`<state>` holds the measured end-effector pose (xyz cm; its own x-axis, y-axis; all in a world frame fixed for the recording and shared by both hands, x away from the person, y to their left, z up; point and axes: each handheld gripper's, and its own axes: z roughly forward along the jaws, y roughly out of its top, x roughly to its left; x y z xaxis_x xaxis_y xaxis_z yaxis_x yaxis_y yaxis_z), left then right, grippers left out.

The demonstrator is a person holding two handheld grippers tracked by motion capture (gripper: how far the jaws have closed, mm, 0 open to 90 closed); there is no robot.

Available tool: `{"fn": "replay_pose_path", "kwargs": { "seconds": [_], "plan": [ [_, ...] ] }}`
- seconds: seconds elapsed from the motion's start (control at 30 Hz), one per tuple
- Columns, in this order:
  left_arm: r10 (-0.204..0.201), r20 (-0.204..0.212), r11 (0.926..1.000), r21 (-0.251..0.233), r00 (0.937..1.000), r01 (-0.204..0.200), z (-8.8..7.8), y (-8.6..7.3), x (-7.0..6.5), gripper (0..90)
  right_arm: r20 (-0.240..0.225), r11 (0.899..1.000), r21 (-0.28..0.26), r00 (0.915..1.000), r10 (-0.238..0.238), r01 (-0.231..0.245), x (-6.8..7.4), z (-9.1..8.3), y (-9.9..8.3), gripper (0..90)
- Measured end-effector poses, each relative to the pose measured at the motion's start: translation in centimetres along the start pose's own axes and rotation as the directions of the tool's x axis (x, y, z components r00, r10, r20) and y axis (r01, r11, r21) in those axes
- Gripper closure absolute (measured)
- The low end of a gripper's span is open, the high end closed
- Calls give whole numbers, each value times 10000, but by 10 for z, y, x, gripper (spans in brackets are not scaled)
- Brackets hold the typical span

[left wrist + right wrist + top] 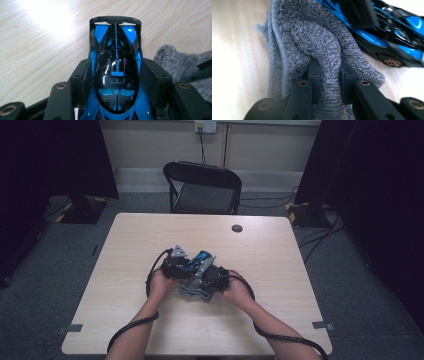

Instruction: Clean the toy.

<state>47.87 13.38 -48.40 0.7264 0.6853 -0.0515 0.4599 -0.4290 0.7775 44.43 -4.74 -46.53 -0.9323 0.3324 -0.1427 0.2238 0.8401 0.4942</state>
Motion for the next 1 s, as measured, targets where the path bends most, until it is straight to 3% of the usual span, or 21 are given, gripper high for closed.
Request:
{"fn": "replay_pose_path", "kwargs": {
  "seconds": [0.13,0.53,1.0],
  "plan": [
    [19,-16,10000,-90,10000,-19,0,-1,0,444,-36,9990,-48,9990,439,-439,-8,4,-1,760],
    [28,1,10000,-40,10000,-28,-1,-1,0,445,279,9937,2,9934,1116,-1117,-30,2,-12,758],
    [19,4,10000,-62,10000,-19,-1,-2,0,445,654,9863,125,9844,1632,-1643,-49,-1,-22,757]
  ]
}}
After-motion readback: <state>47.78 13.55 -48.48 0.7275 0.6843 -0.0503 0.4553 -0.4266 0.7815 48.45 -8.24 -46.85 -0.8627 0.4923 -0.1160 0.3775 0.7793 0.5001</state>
